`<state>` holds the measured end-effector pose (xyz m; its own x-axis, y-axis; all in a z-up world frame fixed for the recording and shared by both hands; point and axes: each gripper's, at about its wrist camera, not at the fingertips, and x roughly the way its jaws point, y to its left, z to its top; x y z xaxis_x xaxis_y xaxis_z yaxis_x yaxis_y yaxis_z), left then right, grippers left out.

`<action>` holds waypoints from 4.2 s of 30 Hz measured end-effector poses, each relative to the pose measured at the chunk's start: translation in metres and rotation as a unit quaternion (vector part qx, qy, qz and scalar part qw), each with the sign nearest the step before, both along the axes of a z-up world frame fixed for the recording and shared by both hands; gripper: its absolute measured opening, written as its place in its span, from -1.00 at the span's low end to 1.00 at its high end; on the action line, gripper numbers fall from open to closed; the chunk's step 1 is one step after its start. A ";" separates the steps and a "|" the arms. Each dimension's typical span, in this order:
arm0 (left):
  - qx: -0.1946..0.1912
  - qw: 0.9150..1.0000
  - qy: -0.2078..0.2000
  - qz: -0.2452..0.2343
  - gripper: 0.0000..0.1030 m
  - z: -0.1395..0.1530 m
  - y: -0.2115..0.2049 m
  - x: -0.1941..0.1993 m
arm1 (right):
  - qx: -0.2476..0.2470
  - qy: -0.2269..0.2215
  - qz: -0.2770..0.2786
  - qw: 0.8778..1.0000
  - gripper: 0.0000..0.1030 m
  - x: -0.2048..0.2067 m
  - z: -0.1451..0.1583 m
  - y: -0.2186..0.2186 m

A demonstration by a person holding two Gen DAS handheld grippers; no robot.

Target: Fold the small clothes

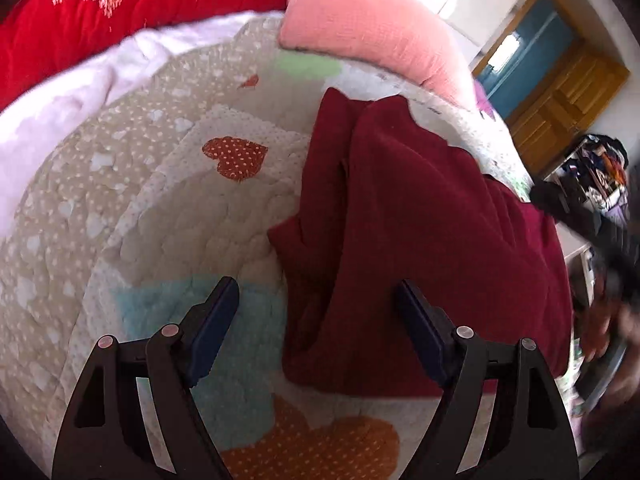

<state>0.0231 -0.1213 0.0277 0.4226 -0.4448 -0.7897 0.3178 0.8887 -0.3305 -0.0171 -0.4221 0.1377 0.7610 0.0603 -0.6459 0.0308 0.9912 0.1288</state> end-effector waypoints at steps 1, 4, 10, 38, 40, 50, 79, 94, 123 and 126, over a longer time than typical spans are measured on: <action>0.006 1.000 -0.009 -0.011 0.57 0.000 -0.001 -0.004 | 0.008 0.003 0.016 1.000 -0.09 0.010 0.001 0.012; -0.010 1.000 -0.017 -0.023 0.60 -0.004 0.003 -0.006 | 0.055 0.016 0.047 0.997 -0.09 0.048 -0.002 0.041; -0.018 0.999 -0.009 -0.033 0.61 -0.003 0.007 -0.007 | 0.120 0.064 0.047 0.990 -0.09 0.111 -0.019 0.087; -0.086 0.996 -0.032 -0.002 0.60 0.005 0.025 0.011 | -0.069 0.016 -0.069 0.995 -0.21 0.021 -0.004 0.025; -0.090 0.995 -0.036 -0.005 0.61 0.006 0.024 0.014 | -0.079 0.044 -0.108 0.990 -0.21 0.008 -0.012 -0.013; -0.030 0.999 -0.040 -0.011 0.61 -0.008 0.007 0.020 | -0.090 0.050 -0.227 0.968 -0.21 0.001 -0.038 -0.081; -0.023 0.999 -0.045 -0.011 0.62 -0.008 0.007 0.015 | -0.068 0.061 -0.145 0.985 -0.12 0.079 -0.054 0.007; -0.007 0.995 -0.078 -0.057 0.62 0.001 -0.012 0.000 | -0.094 0.036 -0.250 0.963 0.32 -0.081 -0.060 -0.076; 0.013 0.995 -0.092 -0.042 0.62 0.003 -0.013 -0.004 | -0.026 -0.020 -0.207 0.978 -0.23 -0.138 -0.057 -0.003; 0.012 0.994 -0.103 -0.046 0.62 0.009 -0.012 -0.010 | -0.022 0.034 -0.225 0.973 -0.22 -0.124 -0.082 0.002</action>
